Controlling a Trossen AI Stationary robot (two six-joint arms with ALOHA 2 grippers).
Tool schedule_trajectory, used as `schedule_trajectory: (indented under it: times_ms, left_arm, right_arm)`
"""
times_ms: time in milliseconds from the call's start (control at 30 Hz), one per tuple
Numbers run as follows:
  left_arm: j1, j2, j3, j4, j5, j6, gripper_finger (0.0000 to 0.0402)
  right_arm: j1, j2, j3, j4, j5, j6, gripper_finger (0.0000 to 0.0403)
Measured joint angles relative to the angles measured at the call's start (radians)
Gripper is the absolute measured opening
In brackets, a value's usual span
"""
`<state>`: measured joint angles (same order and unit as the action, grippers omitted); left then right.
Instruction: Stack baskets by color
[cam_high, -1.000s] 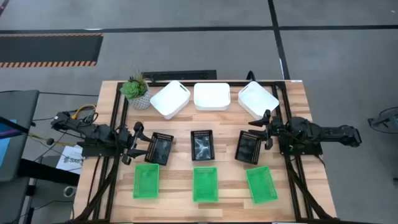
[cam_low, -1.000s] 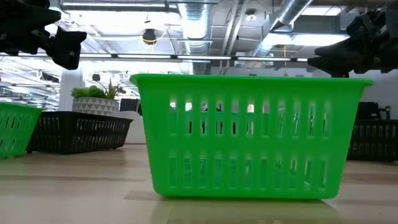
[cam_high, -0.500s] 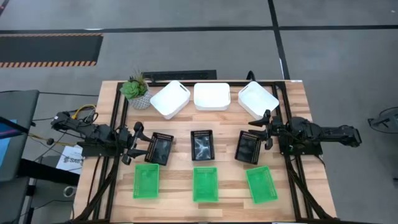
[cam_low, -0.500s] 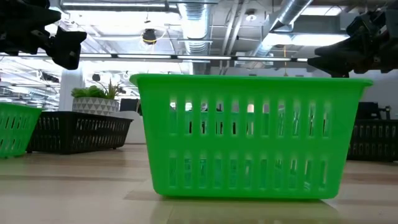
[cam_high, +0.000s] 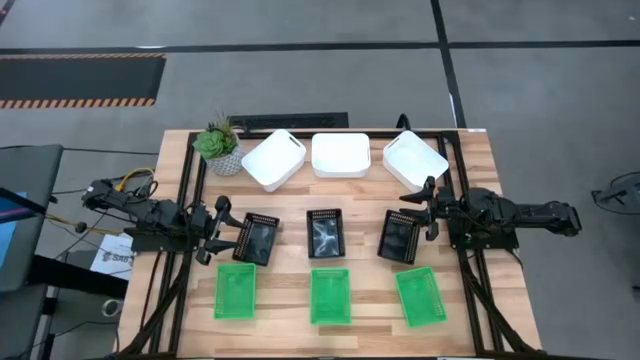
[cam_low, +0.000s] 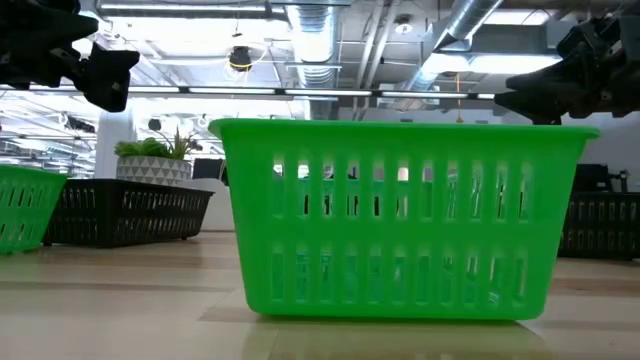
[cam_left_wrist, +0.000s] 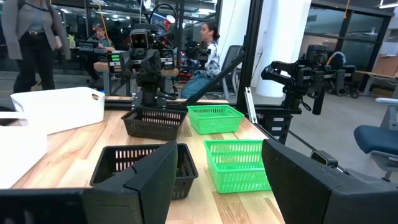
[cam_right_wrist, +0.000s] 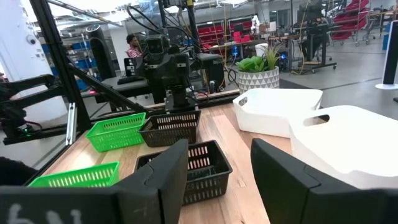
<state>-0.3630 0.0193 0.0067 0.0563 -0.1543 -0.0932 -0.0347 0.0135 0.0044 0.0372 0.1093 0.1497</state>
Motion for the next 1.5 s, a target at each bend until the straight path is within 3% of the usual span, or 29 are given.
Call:
schedule_trajectory:
  times_ms: [1100,1500]
  left_arm:
    - [0.0,0.0,0.0,0.014,-0.035,0.018,0.0224]
    - [0.0,0.0,0.0,0.011,-0.062,-0.049,0.0224]
  right_arm:
    - [0.0,0.0,0.0,0.0,0.0,0.0,0.0201]
    - [0.0,0.0,0.0,0.0,0.0,0.0,0.0201]
